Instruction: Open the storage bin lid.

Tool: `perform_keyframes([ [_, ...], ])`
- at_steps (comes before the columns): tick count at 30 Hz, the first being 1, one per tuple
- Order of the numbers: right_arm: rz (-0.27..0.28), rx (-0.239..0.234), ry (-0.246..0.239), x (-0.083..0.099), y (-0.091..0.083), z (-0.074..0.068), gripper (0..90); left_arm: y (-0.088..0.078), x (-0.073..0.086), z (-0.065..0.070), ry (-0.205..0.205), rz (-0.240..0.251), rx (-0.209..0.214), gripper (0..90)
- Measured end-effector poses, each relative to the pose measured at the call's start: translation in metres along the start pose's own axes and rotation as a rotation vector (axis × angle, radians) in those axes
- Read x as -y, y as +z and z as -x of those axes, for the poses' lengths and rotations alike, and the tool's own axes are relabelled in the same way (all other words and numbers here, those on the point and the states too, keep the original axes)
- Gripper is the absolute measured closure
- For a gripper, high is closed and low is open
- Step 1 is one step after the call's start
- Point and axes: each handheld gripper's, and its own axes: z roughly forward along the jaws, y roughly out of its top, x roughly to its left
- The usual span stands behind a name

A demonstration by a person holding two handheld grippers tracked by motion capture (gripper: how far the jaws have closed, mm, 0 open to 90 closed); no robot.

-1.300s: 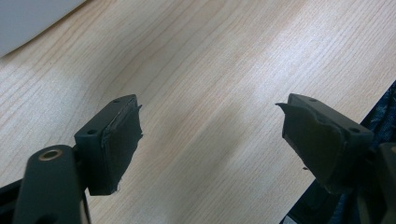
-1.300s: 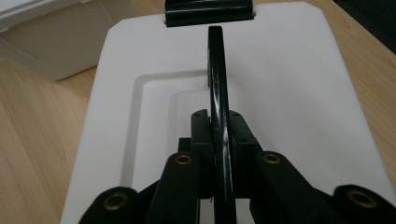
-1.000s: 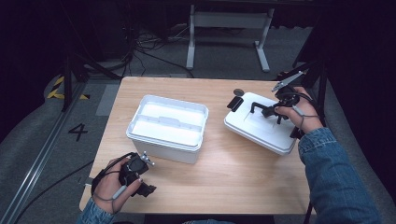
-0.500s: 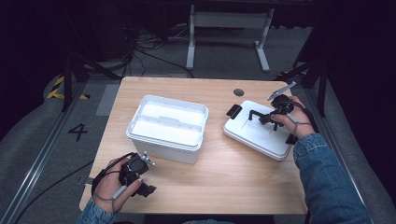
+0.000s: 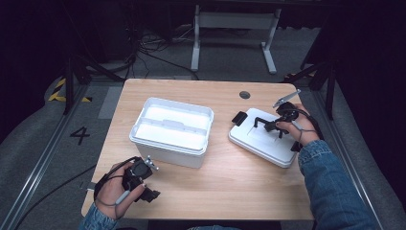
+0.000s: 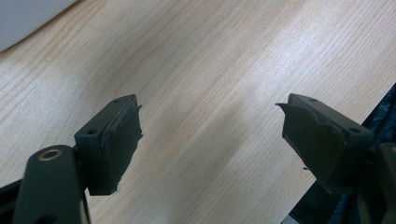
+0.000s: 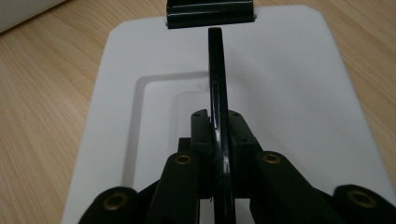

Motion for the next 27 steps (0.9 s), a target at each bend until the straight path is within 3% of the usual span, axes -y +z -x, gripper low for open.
perform_keyframes([
  [20,-0.041,-0.036,0.073,0.014,0.017,0.005,82.7,0.001,0.0,0.001,0.001,0.0,-0.002,20.5],
  [23,-0.043,-0.026,0.083,0.014,0.016,0.006,80.7,0.001,-0.001,0.001,0.0,-0.002,-0.004,20.5],
  [27,-0.024,0.015,0.086,0.013,0.014,0.006,70.0,0.001,-0.001,0.001,0.005,-0.007,-0.005,20.5],
])
